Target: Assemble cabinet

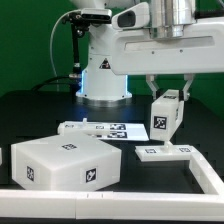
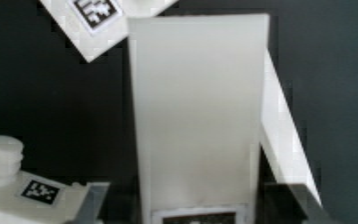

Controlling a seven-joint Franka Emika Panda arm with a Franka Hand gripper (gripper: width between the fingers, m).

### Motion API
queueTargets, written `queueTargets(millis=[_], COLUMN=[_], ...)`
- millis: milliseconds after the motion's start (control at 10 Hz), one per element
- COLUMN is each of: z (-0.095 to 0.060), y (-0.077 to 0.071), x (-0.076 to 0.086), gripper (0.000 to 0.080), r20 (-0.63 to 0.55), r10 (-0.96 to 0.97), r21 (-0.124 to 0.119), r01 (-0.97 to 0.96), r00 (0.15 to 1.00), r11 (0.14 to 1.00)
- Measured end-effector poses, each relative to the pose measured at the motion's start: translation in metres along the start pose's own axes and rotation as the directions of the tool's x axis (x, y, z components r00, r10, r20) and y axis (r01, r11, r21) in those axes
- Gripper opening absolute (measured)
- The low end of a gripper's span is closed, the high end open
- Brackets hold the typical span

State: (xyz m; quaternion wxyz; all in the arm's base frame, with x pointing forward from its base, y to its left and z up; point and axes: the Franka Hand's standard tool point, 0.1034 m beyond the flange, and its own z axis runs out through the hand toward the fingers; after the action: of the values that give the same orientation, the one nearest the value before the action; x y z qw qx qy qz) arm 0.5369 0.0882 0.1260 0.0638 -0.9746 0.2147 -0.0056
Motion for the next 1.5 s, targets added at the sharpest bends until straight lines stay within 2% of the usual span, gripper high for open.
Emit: queueTargets(millis=[300, 400, 500, 600, 700, 800, 1200, 1300, 1400, 1500], z=[0.001, -0.008, -0.021, -0.033, -0.032, -0.032, -0.029, -0.027, -0.02, -0.018], y=[0.001, 0.009, 0.029, 0.06, 0.085, 0.09, 0.089, 0.099, 0.137, 0.165], x=[-0.001, -0.013, -0.021, -0.017, -0.016, -0.016, -0.018, -0.019, -0.031, -0.029], gripper=[0.0284, 0.0284, 0.0284, 0.0284, 0.0284, 0.0284, 0.0285, 0.0285, 0.0285, 0.0285], r20=[0.002, -0.001, 0.006, -0.001, -0.01, -0.009, -0.005, -0.015, -0.016, -0.015], r10=[0.002, 0.068, 0.058, 0.083, 0.118, 0.135, 0.127, 0.12, 0.153, 0.175], r21=[-0.001, -0.006, -0.011, -0.01, -0.007, -0.008, -0.01, -0.011, -0.028, -0.034], r01=[-0.002, -0.068, -0.058, -0.083, -0.118, -0.135, -0.127, -0.12, -0.153, -0.175], r00=[1.0, 0.998, 0.998, 0.997, 0.993, 0.991, 0.992, 0.993, 0.988, 0.984], r11=[1.0, 0.998, 0.998, 0.997, 0.993, 0.991, 0.992, 0.993, 0.988, 0.984])
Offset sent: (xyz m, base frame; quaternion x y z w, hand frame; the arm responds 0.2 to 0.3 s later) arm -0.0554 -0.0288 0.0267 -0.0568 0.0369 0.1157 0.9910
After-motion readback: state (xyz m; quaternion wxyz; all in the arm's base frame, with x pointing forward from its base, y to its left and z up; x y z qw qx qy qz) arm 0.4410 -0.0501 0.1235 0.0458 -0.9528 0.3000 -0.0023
